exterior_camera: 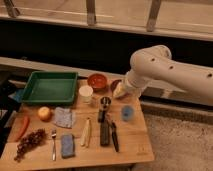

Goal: Place banana in tray

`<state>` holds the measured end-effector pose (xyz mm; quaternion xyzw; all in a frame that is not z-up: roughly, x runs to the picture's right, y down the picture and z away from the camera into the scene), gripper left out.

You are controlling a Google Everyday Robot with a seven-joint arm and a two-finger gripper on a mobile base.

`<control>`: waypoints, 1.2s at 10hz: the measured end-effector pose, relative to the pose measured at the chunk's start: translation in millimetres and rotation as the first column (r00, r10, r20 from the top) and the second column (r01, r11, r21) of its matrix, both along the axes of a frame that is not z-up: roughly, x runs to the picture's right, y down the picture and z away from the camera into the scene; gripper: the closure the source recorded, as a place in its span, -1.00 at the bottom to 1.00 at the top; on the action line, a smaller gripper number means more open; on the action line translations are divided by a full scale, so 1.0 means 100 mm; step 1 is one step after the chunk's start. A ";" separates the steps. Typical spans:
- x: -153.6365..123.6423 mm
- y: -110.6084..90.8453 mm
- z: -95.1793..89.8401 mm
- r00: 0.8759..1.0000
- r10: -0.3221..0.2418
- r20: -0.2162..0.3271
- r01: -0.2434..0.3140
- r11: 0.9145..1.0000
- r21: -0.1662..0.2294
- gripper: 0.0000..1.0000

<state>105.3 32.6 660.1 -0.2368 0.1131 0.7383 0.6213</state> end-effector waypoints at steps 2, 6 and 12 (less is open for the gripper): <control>-0.04 0.03 0.03 1.000 -0.004 0.006 0.004 1.000 -0.011 -0.30; -0.67 0.27 0.33 0.998 -0.011 0.059 0.013 0.999 -0.029 -0.30; -1.37 0.57 0.73 0.991 -0.007 0.130 0.022 0.993 -0.117 -0.30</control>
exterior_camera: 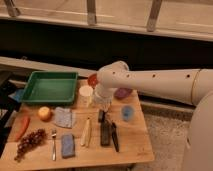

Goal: Place banana in tray

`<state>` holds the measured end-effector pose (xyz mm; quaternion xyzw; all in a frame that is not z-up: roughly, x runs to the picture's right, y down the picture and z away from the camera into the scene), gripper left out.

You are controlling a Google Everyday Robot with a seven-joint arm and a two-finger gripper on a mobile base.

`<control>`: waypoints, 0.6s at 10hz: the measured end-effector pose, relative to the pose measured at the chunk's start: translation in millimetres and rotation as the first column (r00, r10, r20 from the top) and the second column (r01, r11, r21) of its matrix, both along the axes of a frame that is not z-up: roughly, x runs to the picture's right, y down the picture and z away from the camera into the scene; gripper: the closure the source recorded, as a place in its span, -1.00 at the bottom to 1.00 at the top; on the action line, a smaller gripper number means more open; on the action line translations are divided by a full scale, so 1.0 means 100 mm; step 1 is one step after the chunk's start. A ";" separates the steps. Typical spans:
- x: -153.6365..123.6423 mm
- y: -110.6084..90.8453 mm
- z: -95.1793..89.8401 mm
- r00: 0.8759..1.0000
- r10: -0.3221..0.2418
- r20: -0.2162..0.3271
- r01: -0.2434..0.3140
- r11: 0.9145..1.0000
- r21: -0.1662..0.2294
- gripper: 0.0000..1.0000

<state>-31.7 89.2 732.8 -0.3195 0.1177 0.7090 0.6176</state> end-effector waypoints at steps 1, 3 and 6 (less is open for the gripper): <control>0.02 0.00 0.00 1.000 0.002 -0.003 -0.002 1.000 0.000 -0.30; -0.01 0.00 0.00 1.000 -0.001 0.001 0.001 1.000 -0.002 -0.30; -0.03 -0.05 0.01 0.997 -0.069 0.017 0.069 0.997 -0.021 -0.30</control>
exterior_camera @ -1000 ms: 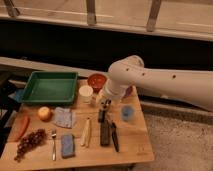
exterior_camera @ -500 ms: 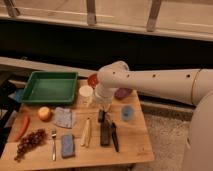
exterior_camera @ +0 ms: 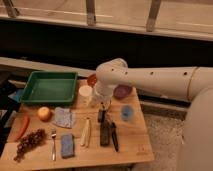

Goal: Place banana in tray

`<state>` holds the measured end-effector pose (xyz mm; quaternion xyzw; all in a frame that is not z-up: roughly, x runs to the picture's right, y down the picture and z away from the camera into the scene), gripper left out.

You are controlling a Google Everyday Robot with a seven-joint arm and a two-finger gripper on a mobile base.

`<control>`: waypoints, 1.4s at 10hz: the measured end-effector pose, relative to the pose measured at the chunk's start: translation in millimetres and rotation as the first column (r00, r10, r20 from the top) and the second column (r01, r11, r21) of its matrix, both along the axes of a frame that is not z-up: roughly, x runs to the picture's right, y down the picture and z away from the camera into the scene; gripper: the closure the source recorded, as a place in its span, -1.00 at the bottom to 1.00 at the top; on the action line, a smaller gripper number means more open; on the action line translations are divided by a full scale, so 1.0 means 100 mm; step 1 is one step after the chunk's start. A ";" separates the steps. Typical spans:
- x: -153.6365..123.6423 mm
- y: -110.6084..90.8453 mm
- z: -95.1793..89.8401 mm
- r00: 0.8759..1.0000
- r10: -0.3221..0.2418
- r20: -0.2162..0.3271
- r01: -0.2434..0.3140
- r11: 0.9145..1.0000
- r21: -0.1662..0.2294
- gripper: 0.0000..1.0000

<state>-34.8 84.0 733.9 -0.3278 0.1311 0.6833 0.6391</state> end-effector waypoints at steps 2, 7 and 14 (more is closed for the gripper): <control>0.05 0.19 0.01 0.999 -0.039 0.018 0.040 0.998 -0.055 -0.30; -0.14 0.69 0.11 0.998 -0.018 0.067 0.027 0.991 -0.134 -0.30; -0.51 1.20 0.44 0.997 -0.061 0.039 0.067 0.984 -0.164 -0.30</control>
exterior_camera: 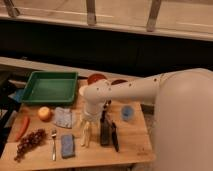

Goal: Place banana in tray

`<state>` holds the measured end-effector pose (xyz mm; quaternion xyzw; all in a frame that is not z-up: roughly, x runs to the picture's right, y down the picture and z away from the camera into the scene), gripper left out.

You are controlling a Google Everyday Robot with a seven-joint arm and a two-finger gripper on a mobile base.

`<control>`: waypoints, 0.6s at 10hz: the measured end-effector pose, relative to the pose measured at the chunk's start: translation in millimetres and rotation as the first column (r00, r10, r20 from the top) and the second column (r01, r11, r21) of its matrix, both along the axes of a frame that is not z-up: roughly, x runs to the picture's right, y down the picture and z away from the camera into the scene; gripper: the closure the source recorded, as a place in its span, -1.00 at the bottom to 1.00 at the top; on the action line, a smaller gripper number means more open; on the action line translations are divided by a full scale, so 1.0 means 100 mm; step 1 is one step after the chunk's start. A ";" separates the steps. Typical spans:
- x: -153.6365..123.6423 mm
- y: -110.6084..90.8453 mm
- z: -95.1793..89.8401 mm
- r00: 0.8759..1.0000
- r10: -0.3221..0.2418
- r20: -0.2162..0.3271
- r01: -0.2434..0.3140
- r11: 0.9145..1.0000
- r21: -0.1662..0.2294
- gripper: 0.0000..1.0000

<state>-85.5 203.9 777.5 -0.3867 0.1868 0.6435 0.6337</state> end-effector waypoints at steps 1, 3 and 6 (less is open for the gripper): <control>0.00 0.06 0.10 1.000 -0.001 -0.007 0.001 1.000 -0.004 -0.30; 0.07 0.11 0.23 1.000 0.016 -0.026 -0.016 1.000 -0.010 -0.30; 0.04 0.13 0.23 0.999 0.032 -0.019 -0.032 0.999 -0.001 -0.03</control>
